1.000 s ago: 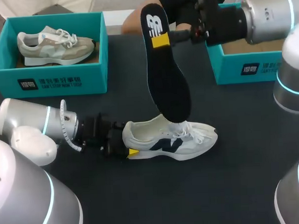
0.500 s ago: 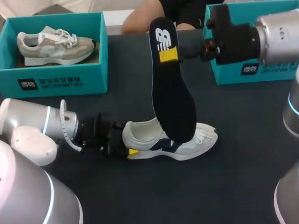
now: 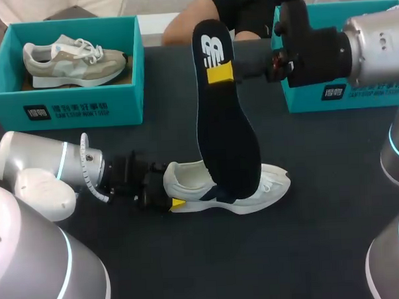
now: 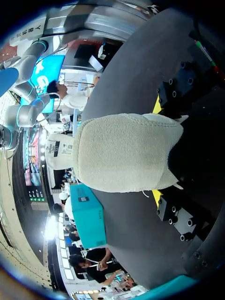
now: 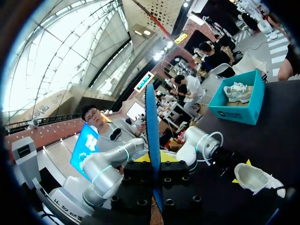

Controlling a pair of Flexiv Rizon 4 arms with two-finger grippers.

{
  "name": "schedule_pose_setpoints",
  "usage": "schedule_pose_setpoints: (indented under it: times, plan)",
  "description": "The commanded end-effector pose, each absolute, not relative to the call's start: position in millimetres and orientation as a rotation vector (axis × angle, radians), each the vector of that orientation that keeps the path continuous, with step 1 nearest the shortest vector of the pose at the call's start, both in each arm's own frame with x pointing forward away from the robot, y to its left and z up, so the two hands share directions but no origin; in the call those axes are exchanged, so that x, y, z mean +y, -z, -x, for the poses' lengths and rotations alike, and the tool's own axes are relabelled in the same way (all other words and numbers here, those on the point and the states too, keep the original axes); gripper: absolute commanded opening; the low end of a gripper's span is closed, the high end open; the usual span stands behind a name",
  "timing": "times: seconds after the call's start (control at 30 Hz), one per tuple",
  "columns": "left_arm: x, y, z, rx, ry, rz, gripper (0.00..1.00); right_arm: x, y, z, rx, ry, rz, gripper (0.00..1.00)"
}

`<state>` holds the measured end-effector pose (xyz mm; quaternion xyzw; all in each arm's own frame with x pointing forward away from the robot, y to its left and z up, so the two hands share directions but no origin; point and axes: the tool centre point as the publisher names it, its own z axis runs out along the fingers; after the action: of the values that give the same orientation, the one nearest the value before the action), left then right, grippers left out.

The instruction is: Take the shoe out of the shoebox, open the shoe tongue, remove and reinsert the insole, then place the shoe into the shoebox

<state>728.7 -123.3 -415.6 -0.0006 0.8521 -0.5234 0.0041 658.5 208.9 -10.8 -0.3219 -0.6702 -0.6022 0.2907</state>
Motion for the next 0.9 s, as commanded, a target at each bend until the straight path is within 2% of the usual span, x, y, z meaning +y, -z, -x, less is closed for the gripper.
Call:
schedule_pose_setpoints:
  times: [0.03,0.3,0.33,0.37,0.4,0.43,0.9]
  plan:
    - [-123.6,419.5,-725.5,2.665,1.640,0.005,0.00,212.3,11.2,-657.3,-1.793,1.615,0.872,0.00]
    - [-123.6,419.5,-725.5,2.665,1.640,0.005,0.00,212.3,11.2,-657.3,-1.793,1.615,0.872,0.00]
    - [-122.7,418.0,-724.4,2.675,1.628,0.004,0.07,212.3,11.2,-657.3,-1.793,1.615,0.872,0.00]
    - [-122.0,416.4,-722.6,2.685,1.618,-0.008,0.42,212.3,11.2,-657.3,-1.793,1.615,0.872,0.00]
    - [-121.5,414.8,-721.3,2.695,1.611,0.000,0.91,212.3,11.2,-657.3,-1.793,1.615,0.872,0.00]
    - [-120.2,413.0,-720.8,2.693,1.614,0.007,1.00,212.3,11.2,-657.3,-1.793,1.615,0.872,0.00]
    - [-100.1,390.4,-717.9,2.869,1.361,0.126,1.00,212.3,11.2,-657.3,-1.793,1.615,0.872,0.00]
